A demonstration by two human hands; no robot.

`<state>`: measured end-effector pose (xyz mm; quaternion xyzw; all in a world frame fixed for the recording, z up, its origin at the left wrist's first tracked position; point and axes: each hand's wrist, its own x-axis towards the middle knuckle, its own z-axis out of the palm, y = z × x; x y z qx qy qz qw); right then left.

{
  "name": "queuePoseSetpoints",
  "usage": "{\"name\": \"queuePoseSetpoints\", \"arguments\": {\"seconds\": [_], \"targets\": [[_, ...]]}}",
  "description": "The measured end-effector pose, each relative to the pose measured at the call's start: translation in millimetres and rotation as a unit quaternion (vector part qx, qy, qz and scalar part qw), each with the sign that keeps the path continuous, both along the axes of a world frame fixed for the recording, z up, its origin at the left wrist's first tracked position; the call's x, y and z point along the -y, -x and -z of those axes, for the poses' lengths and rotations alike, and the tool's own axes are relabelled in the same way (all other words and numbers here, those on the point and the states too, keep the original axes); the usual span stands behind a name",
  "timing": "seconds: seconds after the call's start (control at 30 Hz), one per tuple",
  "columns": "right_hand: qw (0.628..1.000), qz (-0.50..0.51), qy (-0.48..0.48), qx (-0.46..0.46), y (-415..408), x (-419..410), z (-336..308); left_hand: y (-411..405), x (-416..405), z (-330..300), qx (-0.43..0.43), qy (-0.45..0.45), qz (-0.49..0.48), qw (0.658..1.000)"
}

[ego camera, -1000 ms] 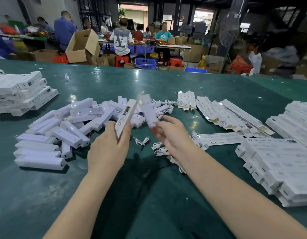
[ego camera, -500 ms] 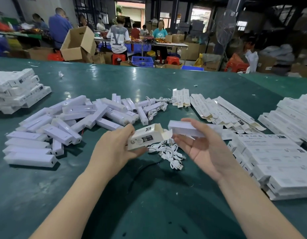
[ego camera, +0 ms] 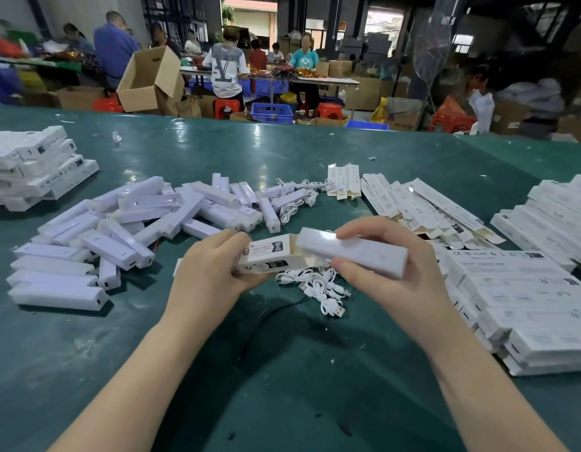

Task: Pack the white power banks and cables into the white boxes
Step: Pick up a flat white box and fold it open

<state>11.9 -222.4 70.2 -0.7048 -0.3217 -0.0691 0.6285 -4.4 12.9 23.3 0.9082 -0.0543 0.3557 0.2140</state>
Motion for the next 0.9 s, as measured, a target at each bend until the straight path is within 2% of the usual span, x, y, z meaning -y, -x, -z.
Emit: {"name": "queuePoseSetpoints", "arguments": {"seconds": [0.13, 0.27, 0.5, 0.63, 0.77, 0.9], "targets": [[0.998, 0.002, 0.056, 0.031, 0.7, -0.4, 0.1, 1.1, -3.8, -1.8, 0.002, 0.0, -0.028, 1.0], [0.998, -0.003, 0.055, -0.004, 1.6, -0.1, 0.2, 2.4, -4.0, -1.2, -0.005, -0.003, -0.021, 1.0], [0.998, -0.007, 0.037, -0.056, -0.8, -3.9, 2.5, 2.9, 2.3, -1.5, -0.038, -0.009, 0.061, 0.997], [0.992, 0.065, 0.104, -0.002, 3.5, -14.4, 15.1, 2.5, 9.0, 0.4, -0.04, 0.032, 0.064, 0.997], [0.986, 0.115, 0.09, 0.083, 7.3, -18.8, 15.8, 2.5, 7.0, 0.7, -0.034, 0.068, 0.05, 0.996], [0.974, 0.094, 0.164, 0.122, 12.1, -28.4, 20.3, 3.3, 11.5, 2.5, -0.044, 0.084, 0.064, 0.993]]}}
